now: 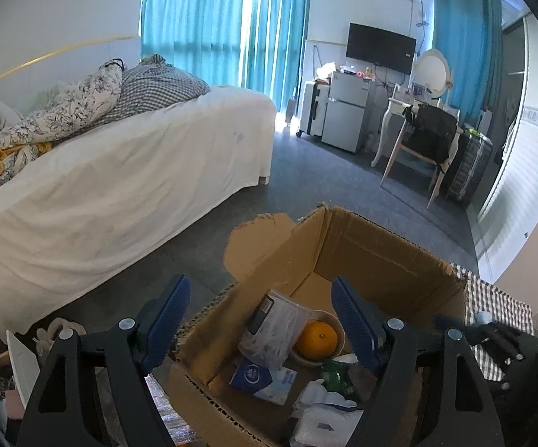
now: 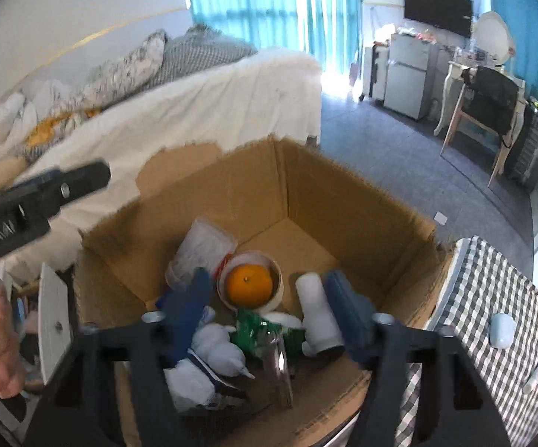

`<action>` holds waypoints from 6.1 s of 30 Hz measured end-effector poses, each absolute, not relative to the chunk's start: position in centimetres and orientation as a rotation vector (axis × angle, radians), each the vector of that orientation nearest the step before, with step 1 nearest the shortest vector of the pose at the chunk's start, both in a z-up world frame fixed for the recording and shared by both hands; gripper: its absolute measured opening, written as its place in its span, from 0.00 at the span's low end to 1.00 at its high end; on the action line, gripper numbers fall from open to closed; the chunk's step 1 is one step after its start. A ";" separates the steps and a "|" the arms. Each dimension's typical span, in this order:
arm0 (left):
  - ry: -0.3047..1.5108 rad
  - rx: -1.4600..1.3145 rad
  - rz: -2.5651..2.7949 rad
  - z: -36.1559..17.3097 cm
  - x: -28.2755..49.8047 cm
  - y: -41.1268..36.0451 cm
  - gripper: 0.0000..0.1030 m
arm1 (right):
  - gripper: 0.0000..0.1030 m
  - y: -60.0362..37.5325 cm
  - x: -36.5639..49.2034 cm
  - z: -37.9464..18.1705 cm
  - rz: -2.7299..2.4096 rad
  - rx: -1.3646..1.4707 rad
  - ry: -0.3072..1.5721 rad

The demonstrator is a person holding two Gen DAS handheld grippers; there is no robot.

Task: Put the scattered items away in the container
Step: 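Carry the clear cup and pink notebook over the box and open both grippers, then move both grippers back over the mattress toward the earbud case and tube, then grasp the white earbud case with the left gripper, then grasp the white toothpaste tube with the right gripper while the left gripper holds the case, then carry the earbud case and toothpaste tube over the box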

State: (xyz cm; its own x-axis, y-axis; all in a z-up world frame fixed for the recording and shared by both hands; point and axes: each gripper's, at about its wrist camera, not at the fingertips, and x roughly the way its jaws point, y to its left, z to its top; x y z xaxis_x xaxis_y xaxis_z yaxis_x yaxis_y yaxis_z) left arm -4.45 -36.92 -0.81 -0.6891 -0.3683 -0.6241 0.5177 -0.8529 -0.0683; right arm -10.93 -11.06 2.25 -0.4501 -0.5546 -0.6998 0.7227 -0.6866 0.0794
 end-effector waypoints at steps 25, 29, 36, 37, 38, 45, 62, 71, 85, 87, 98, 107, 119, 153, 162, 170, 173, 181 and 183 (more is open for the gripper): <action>0.232 0.881 -2.747 1.6 -11.1 -18.8 1.00 | 0.95 15.7 -14.6 6.7 -2.747 0.968 0.184; 0.192 0.949 -2.799 0.3 -13.6 -14.0 1.00 | 0.95 19.9 -15.1 6.1 -2.791 1.011 0.154; 0.083 1.062 -2.839 -3.4 -17.9 -7.4 1.00 | 0.95 24.8 -16.9 3.5 -2.823 1.103 0.070; 0.073 1.068 -2.841 -3.8 -18.4 -6.9 1.00 | 0.95 25.3 -17.2 3.0 -2.822 1.121 0.060; 0.056 1.074 -2.843 -4.4 -19.1 -6.2 1.00 | 0.95 25.9 -17.6 2.4 -2.819 1.142 0.048; 0.023 1.169 -2.831 -9.3 -23.4 -3.5 1.00 | 0.95 27.5 -19.8 -0.5 -2.806 1.232 -0.004; -0.021 1.325 -2.774 -16.6 -28.8 -1.5 0.88 | 0.95 27.0 -23.0 -4.7 -2.775 1.310 -0.007; -0.017 1.379 -2.795 -17.5 -28.8 -1.3 0.52 | 0.95 25.9 -23.4 -5.5 -2.761 1.324 0.001; 0.063 1.324 -2.809 -14.4 -26.7 -4.1 0.52 | 0.95 22.2 -24.6 -7.6 -2.730 1.425 0.005; 0.073 1.311 -2.812 -13.7 -26.5 -4.6 0.52 | 0.95 21.9 -24.9 -7.8 -2.749 1.440 0.015; 0.104 1.280 -2.820 -12.3 -26.2 -6.7 0.52 | 0.83 21.0 -25.3 -8.5 -2.818 1.490 -0.029; 0.119 1.283 -2.817 -12.6 -25.8 -7.2 0.52 | 0.24 20.8 -25.2 -7.7 -2.813 1.445 0.025; 0.106 1.262 -2.831 -11.7 -24.8 -6.9 0.52 | 0.24 21.1 -24.9 -6.6 -2.789 1.387 0.078; 0.201 0.887 -2.611 1.7 -6.5 -24.0 0.52 | 0.24 2.2 -9.5 9.6 -2.493 0.820 0.189; 0.231 0.886 -2.578 1.4 -4.8 -27.2 0.52 | 0.24 -0.5 -8.3 10.3 -2.455 0.795 0.225; 0.220 0.921 -2.573 0.0 -5.8 -28.5 0.52 | 0.24 -2.2 -8.3 9.1 -2.429 0.828 0.253; 0.226 0.948 -2.564 -1.2 -6.4 -29.1 0.53 | 0.24 -2.8 -8.7 8.2 -2.423 0.847 0.260; 0.245 1.012 -2.526 -3.9 -7.8 -30.5 0.53 | 0.24 -4.7 -10.2 6.4 -2.403 0.893 0.269; 0.247 1.028 -2.519 -4.3 -8.1 -30.9 0.53 | 0.24 -5.1 -10.6 5.9 -2.396 0.905 0.270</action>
State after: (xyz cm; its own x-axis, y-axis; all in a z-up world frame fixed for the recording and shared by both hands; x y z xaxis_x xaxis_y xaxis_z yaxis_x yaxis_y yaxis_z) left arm -8.12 -30.87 -4.26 -0.6457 -0.3026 -0.7011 0.4330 -0.9014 -0.0097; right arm -10.55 -5.07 5.93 -0.6164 -0.4310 -0.6590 0.5669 -0.8238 0.0086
